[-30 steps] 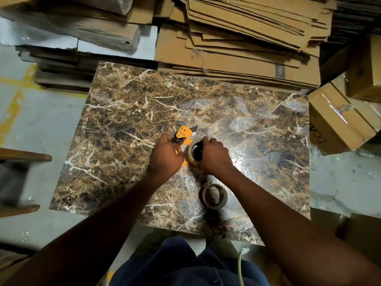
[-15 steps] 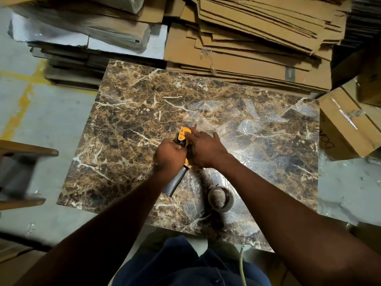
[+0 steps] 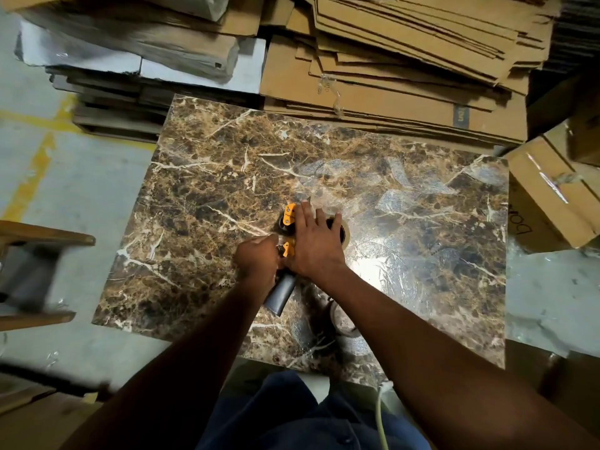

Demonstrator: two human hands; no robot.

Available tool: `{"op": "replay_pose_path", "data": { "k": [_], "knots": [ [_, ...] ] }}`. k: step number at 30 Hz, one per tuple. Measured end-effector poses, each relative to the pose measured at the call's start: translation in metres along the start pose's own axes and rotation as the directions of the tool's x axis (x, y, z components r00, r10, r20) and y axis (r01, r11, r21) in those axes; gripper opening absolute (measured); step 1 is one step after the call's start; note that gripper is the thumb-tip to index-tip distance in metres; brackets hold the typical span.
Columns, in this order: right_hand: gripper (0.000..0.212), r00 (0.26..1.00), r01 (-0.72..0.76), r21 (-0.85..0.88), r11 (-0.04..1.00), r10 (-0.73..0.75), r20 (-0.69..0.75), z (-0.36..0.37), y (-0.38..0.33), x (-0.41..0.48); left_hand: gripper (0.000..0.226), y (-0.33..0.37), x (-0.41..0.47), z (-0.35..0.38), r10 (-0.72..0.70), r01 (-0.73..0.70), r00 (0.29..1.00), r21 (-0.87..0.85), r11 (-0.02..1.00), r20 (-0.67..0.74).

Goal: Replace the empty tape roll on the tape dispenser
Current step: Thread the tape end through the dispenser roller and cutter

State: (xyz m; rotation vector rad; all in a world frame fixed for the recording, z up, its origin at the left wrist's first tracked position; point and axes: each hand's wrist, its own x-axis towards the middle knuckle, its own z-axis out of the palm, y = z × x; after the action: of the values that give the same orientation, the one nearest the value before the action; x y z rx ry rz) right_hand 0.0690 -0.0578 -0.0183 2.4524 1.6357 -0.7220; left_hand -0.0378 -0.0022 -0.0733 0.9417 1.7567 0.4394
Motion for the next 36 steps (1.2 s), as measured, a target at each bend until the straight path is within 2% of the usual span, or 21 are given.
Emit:
{"op": "replay_pose_path", "data": {
  "k": [4,6,8,11,13,15,21,23,26,27,28,31,33,36],
  "knots": [
    [0.110,0.999,-0.011,0.013,1.000,0.012,-0.040,0.007,-0.010,-0.001,0.024,0.007,0.000,-0.002,-0.057,0.058,0.998,-0.033,0.998,0.009],
    [0.104,0.998,0.016,0.019,1.000,-0.015,-0.059,0.010,-0.007,-0.003,0.018,0.000,-0.002,-0.002,-0.091,0.094,0.994,-0.055,0.994,0.065],
    [0.096,0.994,0.055,0.018,0.998,-0.053,-0.092,0.011,0.004,-0.007,0.022,-0.013,-0.007,-0.003,-0.083,0.080,0.990,0.029,0.996,0.114],
    [0.102,0.994,0.108,0.011,0.994,-0.108,-0.022,0.009,0.023,-0.013,0.006,-0.021,-0.018,-0.010,0.104,-0.126,0.981,0.130,0.983,0.165],
    [0.110,0.991,0.134,0.000,0.991,-0.134,0.030,0.007,0.028,-0.016,0.016,-0.020,-0.011,-0.018,0.258,-0.300,0.946,0.225,0.927,0.196],
    [0.112,0.988,0.150,-0.014,0.989,-0.149,0.046,0.005,0.027,-0.017,0.019,-0.013,-0.002,-0.023,0.374,-0.429,0.895,0.243,0.870,0.243],
    [0.114,0.985,0.168,-0.073,0.983,-0.165,0.045,0.005,0.031,-0.018,0.013,-0.018,0.014,-0.030,0.601,-0.690,0.723,0.410,0.597,0.342],
    [0.114,0.983,0.181,-0.096,0.979,-0.177,0.046,0.006,0.030,-0.018,0.014,-0.022,0.021,-0.039,0.598,-0.694,0.718,0.420,0.584,0.355],
    [0.106,0.980,0.200,-0.113,0.973,-0.198,0.030,0.004,0.030,-0.019,0.014,-0.016,0.038,-0.054,0.624,-0.676,0.734,0.369,0.638,0.268],
    [0.103,0.978,0.206,-0.118,0.971,-0.206,0.019,0.003,0.030,-0.018,0.015,-0.009,0.046,-0.063,0.640,-0.690,0.721,0.365,0.625,0.266],
    [0.103,0.977,0.214,-0.127,0.968,-0.215,0.007,0.004,0.030,-0.018,0.018,-0.003,0.053,-0.072,0.651,-0.714,0.697,0.373,0.592,0.301],
    [0.112,0.975,0.218,-0.146,0.965,-0.221,-0.002,0.006,0.028,-0.016,0.028,0.009,0.060,-0.087,0.626,-0.822,0.569,0.381,0.423,0.533],
    [0.117,0.978,0.209,-0.138,0.968,-0.210,0.009,0.008,0.026,-0.014,0.032,0.005,0.049,-0.082,0.543,-0.846,0.526,0.336,0.414,0.655],
    [0.120,0.981,0.194,-0.111,0.975,-0.193,0.018,0.007,0.026,-0.014,0.040,-0.004,0.032,-0.059,0.484,-0.864,0.496,0.358,0.354,0.721]
  ]
}}
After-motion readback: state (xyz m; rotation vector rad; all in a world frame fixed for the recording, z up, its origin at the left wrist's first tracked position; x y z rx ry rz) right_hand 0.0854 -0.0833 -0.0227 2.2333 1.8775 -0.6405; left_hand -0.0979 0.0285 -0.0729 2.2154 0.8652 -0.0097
